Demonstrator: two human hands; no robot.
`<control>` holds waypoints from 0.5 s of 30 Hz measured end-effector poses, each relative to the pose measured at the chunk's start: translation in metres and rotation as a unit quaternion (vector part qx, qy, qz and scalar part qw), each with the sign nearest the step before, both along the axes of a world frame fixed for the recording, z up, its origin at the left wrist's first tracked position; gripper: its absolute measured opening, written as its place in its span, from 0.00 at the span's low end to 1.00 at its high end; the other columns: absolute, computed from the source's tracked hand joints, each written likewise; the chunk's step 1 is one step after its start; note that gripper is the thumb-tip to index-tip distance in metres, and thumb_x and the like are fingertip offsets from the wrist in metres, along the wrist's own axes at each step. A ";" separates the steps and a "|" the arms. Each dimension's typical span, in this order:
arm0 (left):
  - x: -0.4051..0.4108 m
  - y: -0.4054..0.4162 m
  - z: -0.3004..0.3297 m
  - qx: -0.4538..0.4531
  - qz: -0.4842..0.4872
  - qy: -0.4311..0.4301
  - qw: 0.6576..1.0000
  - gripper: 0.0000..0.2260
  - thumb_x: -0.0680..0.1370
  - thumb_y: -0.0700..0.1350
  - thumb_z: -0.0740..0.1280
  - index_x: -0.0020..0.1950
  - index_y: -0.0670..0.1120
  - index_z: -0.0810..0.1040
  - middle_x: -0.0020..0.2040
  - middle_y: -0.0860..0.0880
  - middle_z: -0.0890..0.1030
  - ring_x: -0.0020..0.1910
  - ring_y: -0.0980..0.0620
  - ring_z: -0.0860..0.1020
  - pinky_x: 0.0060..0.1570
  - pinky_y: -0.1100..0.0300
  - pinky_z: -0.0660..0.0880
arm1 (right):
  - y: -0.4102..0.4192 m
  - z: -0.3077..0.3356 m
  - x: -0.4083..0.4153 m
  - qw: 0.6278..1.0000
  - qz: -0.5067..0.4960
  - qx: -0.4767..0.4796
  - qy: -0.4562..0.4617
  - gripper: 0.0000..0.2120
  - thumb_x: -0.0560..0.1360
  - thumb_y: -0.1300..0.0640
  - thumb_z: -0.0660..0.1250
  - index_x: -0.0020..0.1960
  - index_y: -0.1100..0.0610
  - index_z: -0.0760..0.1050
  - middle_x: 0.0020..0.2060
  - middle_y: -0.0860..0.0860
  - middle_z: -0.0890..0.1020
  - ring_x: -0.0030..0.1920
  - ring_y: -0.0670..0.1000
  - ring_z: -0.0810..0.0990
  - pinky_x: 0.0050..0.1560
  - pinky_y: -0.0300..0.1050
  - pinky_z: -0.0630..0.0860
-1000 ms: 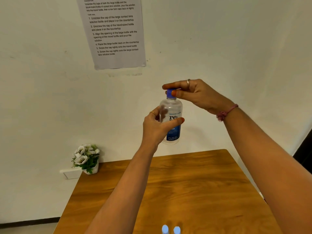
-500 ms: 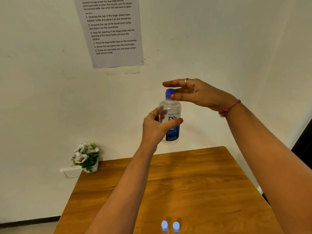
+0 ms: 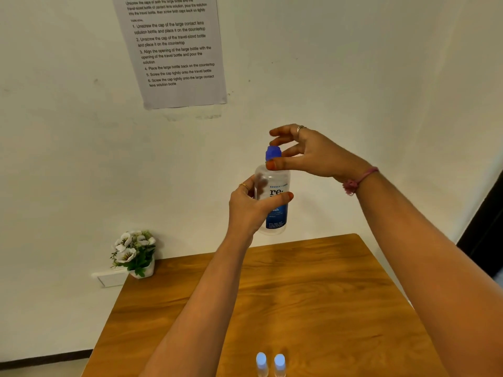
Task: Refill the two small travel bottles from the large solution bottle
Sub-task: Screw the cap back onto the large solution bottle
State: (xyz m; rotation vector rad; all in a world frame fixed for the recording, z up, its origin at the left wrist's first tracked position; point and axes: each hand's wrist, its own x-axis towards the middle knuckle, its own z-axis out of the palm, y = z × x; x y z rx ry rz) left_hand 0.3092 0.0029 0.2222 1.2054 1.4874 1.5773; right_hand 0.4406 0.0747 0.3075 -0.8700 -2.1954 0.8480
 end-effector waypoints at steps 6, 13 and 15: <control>0.001 0.000 0.001 0.006 -0.004 -0.008 1.000 0.27 0.65 0.45 0.78 0.63 0.48 0.75 0.53 0.53 0.80 0.49 0.53 0.80 0.40 0.67 0.76 | -0.003 -0.009 0.001 0.997 0.035 -0.002 0.069 0.17 0.73 0.60 0.70 0.61 0.55 0.75 0.53 0.50 0.81 0.51 0.43 0.81 0.54 0.34 0.76; 0.001 0.000 0.000 0.009 0.001 0.003 1.000 0.25 0.67 0.45 0.77 0.62 0.49 0.74 0.49 0.56 0.79 0.47 0.54 0.79 0.40 0.67 0.76 | -0.009 -0.022 -0.019 0.988 -0.105 0.026 0.111 0.24 0.66 0.46 0.75 0.56 0.54 0.72 0.47 0.46 0.77 0.44 0.44 0.77 0.42 0.31 0.74; 0.000 0.000 0.000 0.009 0.004 0.002 1.000 0.26 0.67 0.45 0.77 0.63 0.49 0.74 0.51 0.55 0.79 0.48 0.54 0.79 0.41 0.67 0.76 | -0.007 -0.014 -0.015 0.995 -0.079 0.015 0.050 0.29 0.68 0.45 0.73 0.64 0.53 0.68 0.52 0.45 0.75 0.47 0.44 0.76 0.42 0.31 0.72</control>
